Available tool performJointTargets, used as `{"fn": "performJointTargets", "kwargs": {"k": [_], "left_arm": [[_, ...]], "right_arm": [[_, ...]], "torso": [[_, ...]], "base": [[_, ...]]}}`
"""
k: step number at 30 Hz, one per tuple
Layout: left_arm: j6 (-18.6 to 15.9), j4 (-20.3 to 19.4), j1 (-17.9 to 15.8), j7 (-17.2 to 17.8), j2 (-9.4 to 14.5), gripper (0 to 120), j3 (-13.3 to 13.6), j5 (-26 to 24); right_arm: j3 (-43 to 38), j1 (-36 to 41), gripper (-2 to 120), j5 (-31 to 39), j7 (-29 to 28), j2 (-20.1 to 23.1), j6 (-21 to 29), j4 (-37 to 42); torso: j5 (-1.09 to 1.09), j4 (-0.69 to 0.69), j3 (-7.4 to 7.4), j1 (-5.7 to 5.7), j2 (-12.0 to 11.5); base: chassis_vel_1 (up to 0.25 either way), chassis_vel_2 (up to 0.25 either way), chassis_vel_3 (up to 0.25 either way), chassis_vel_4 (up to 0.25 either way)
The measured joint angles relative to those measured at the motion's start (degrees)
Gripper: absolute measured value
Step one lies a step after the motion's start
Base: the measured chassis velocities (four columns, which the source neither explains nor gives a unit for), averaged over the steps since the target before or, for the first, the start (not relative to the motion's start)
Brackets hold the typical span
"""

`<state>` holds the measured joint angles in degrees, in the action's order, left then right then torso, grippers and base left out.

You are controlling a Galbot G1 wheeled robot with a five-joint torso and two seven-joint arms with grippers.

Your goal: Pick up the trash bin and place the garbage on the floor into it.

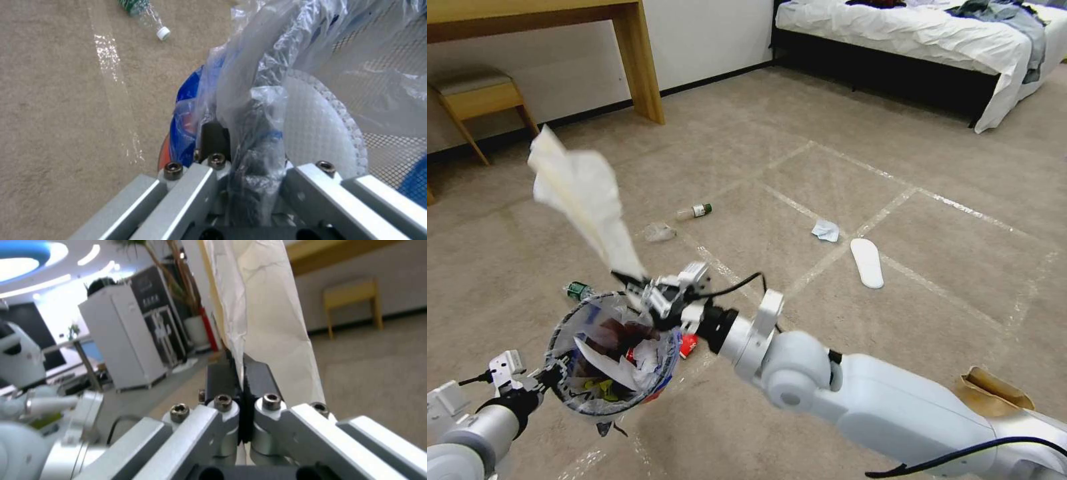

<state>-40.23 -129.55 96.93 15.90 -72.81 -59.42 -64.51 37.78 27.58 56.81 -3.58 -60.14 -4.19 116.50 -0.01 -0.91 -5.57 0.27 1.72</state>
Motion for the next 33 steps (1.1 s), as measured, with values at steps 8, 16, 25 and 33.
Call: {"fn": "performJointTargets", "kwargs": {"k": [8,16,25,33], "left_arm": [[0.0,0.3,-0.4,0.0,0.3,1,0.2,0.0],[0.0,0.4,-0.5,0.1,0.9,1,0.1,-0.3],[0.0,0.5,-0.4,0.1,1.3,1,-0.1,-0.6],[0.0,0.4,-0.3,0.1,1.6,1,-0.1,-0.9]], "right_arm": [[6.3,-0.8,0,-0.1,-1.8,-1.5,0.8,-2.4],[9.1,-1.3,0,-0.4,-2.2,-2.0,0.8,-4.3],[12.1,-2.4,0,-1.0,-2.6,-6.0,0.5,-8.5],[13.3,-2.0,0,-2.1,-3.0,-6.4,0.1,-10.7]], "torso": [[0.00,0.00,0.00,0.00,0.0],[0.01,0.00,0.00,0.00,0.0],[0.01,0.00,0.01,0.00,0.0],[0.00,0.00,0.00,0.00,0.0]], "base": [[0.000,0.000,0.000,0.000],[0.000,0.000,0.000,0.000],[0.000,0.000,0.000,0.000],[0.000,0.000,0.000,0.000]]}}
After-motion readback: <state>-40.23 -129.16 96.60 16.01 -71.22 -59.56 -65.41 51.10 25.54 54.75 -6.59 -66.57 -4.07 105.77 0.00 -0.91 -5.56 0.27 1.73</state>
